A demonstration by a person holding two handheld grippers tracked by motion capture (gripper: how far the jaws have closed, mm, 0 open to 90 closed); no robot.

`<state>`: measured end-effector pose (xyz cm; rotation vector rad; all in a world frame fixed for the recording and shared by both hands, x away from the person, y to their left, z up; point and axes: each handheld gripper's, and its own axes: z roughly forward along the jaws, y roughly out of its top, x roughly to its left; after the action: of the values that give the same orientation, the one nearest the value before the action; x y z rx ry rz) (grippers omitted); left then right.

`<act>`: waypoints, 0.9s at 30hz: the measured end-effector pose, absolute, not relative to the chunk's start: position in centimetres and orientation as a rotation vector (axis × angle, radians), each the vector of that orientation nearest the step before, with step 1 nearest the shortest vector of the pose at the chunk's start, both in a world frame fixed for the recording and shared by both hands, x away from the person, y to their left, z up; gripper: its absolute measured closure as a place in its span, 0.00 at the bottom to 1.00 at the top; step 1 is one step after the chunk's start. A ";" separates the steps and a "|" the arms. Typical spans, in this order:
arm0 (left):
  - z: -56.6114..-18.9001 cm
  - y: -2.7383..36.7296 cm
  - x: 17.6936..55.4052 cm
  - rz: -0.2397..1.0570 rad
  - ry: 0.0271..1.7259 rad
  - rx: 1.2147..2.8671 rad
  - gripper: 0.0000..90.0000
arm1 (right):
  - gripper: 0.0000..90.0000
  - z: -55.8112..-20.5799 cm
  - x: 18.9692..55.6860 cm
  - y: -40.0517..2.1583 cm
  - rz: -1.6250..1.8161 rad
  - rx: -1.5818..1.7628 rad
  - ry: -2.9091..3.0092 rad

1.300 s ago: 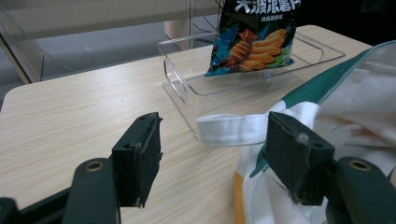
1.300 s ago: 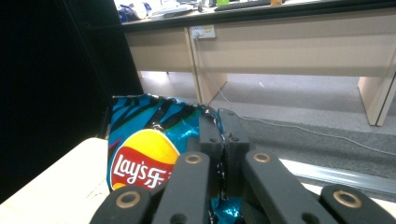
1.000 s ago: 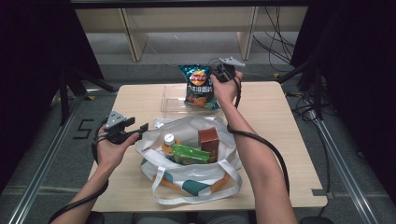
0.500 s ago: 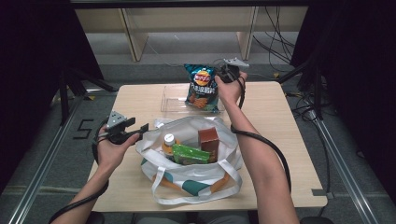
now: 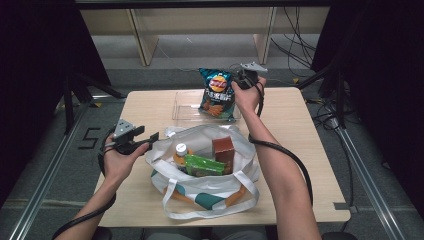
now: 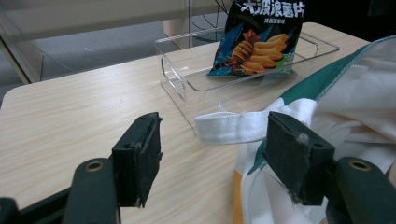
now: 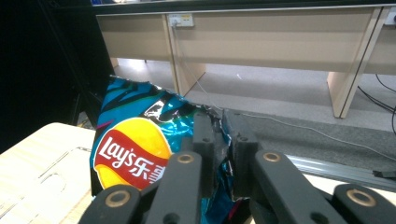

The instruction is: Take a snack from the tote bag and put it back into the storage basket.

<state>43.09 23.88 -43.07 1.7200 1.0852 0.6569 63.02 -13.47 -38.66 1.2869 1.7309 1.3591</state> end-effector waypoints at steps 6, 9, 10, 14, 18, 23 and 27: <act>-43.1 23.9 43.1 0.656 1.085 1.720 0.39 | 0.94 -38.5 63.1 -13.9 1.346 1.289 1.731; -43.1 23.8 43.1 0.655 1.083 1.722 0.39 | 0.92 -38.6 63.1 -14.1 1.341 1.283 1.721; -43.1 23.8 43.1 0.654 1.084 1.722 0.39 | 0.90 -38.6 63.2 -14.2 1.333 1.266 1.730; -43.0 23.9 43.1 0.655 1.085 1.717 0.39 | 0.80 -38.5 63.1 -14.4 1.323 1.272 1.731; -43.1 23.9 43.1 0.651 1.089 1.716 0.39 | 0.68 -38.3 62.8 -14.4 1.313 1.295 1.725; -43.0 23.8 43.0 0.653 1.082 1.719 0.39 | 0.57 -37.8 62.3 -14.8 1.319 1.291 1.714; -43.0 23.7 43.0 0.651 1.082 1.717 0.39 | 0.54 -37.4 61.9 -15.3 1.332 1.272 1.736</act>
<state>42.97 23.66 -43.00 1.7172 1.0823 0.6512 61.87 -15.26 -37.39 1.2723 1.7362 1.3320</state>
